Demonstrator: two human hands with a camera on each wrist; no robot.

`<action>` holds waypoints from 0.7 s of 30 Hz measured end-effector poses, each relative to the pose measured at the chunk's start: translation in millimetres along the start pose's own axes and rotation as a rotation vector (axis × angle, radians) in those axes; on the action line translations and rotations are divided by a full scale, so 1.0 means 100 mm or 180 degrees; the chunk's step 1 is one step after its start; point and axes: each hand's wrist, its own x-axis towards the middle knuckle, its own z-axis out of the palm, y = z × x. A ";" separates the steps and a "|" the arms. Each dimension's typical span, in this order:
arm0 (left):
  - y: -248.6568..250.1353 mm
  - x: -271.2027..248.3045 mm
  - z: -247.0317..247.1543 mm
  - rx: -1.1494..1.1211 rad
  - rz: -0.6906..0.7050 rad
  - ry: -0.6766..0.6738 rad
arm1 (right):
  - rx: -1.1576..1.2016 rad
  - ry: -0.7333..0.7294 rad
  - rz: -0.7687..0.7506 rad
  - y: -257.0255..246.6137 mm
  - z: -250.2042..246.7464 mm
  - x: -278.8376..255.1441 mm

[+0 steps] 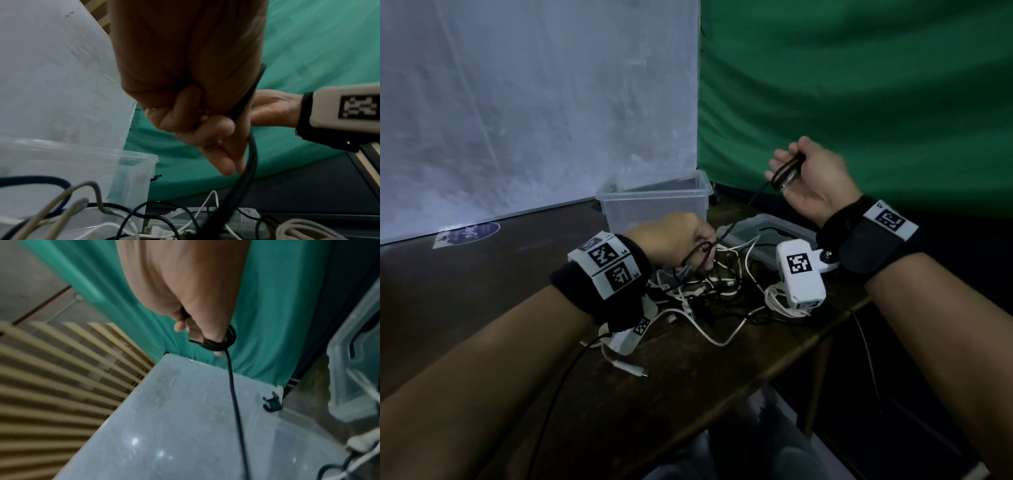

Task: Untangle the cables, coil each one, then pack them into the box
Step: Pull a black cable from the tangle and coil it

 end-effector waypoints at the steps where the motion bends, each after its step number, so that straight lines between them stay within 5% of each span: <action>1: 0.00 -0.01 -0.01 -0.0040 0.0053 0.0013 | -0.0314 0.0090 -0.0168 0.04 -0.01 0.01; 5: 0.07 -0.01 -0.07 -0.0086 0.0298 0.0337 | -0.2648 -0.0159 -0.0958 0.20 -0.07 -0.06; 8: 0.10 0.02 -0.13 0.0029 0.0365 0.0750 | -0.3958 -0.0868 -0.0859 0.25 -0.07 -0.18; 14: 0.04 0.06 -0.30 0.0376 0.0177 0.1720 | -0.3601 -0.1677 -0.0270 0.30 -0.11 -0.29; 17: 0.06 0.06 -0.27 0.0078 0.0093 0.1601 | -0.3711 -0.1513 -0.0413 0.29 -0.09 -0.28; 21: 0.19 0.03 -0.19 -0.1701 -0.0237 0.1121 | -0.3387 -0.0903 -0.0560 0.24 -0.07 -0.21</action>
